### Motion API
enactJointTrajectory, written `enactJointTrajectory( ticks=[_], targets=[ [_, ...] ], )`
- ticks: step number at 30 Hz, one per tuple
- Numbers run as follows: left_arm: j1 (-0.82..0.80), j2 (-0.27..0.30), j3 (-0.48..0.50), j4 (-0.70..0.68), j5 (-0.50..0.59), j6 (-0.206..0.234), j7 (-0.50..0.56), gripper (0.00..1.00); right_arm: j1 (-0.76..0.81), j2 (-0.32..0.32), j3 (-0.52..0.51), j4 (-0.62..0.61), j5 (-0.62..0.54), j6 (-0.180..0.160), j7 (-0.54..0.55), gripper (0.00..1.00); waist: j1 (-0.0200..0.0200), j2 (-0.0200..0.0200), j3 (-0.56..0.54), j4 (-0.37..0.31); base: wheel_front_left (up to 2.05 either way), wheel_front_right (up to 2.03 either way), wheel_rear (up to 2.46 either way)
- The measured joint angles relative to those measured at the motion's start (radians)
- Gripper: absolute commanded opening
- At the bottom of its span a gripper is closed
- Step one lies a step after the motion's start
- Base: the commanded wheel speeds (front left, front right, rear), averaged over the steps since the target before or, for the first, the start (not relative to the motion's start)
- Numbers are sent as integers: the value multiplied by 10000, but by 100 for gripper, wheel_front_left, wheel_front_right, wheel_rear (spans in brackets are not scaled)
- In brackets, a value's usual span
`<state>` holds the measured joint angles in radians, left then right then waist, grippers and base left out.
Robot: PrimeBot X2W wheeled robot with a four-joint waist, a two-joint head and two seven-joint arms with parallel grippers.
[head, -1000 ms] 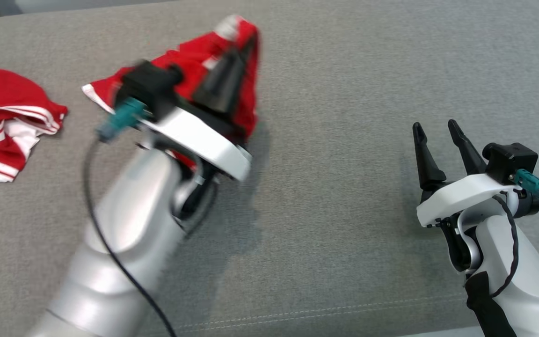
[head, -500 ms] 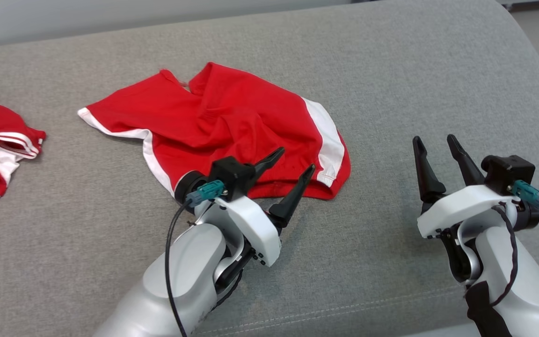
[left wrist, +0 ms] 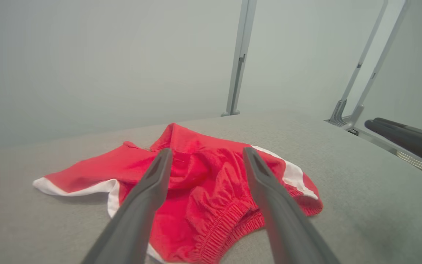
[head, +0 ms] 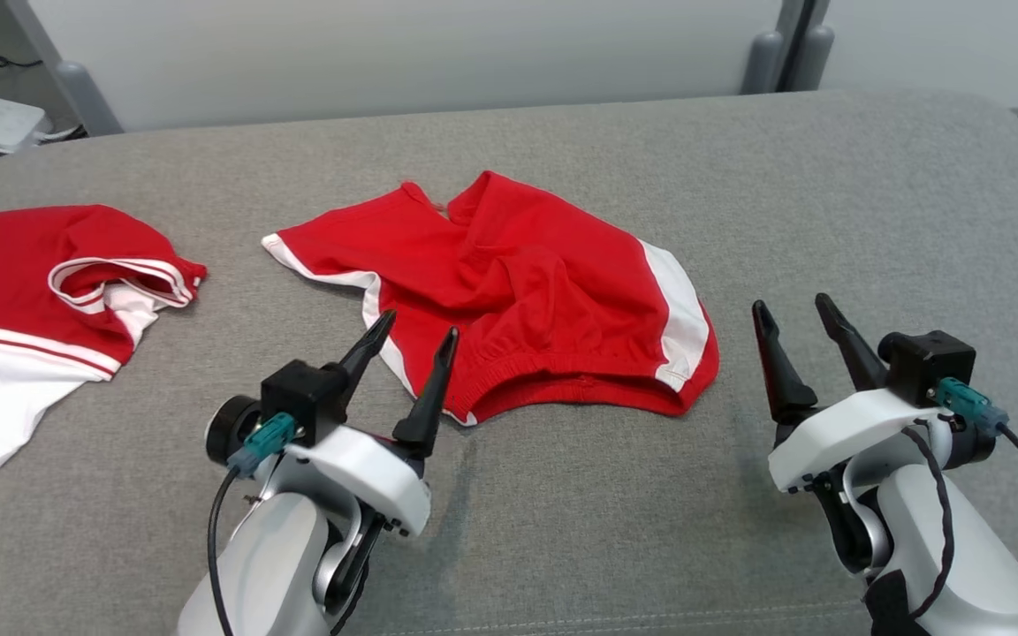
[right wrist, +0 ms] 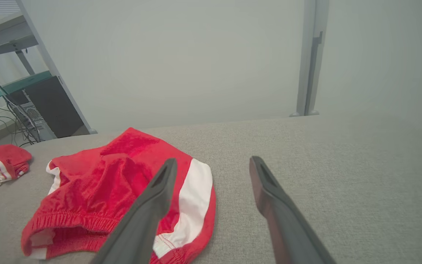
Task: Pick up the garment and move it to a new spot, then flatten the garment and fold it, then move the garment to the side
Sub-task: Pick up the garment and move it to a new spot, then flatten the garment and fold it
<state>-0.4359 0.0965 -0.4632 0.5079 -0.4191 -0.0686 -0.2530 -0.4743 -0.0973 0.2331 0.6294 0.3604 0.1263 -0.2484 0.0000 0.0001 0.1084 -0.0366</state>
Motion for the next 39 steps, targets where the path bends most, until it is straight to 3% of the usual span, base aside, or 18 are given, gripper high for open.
enactJointTrajectory(
  ticks=[11,19,27,39],
  targets=[
    [2061,35,2291,-1216,1415,230,0,100,398,82,859,-148,40,0,0,100,0,0,-451,644,0,0,0],
    [2952,-282,3515,-1534,1827,240,0,100,558,134,2347,-113,278,0,0,100,0,0,-501,1148,0,0,0],
    [3075,-514,3804,-1618,2006,-82,0,100,524,63,3521,715,748,0,0,100,0,0,-383,2133,0,0,0],
    [3071,-531,3770,-1666,1753,-198,0,100,9,-115,3494,1756,591,0,0,100,0,0,8,3777,0,0,0]
  ],
)
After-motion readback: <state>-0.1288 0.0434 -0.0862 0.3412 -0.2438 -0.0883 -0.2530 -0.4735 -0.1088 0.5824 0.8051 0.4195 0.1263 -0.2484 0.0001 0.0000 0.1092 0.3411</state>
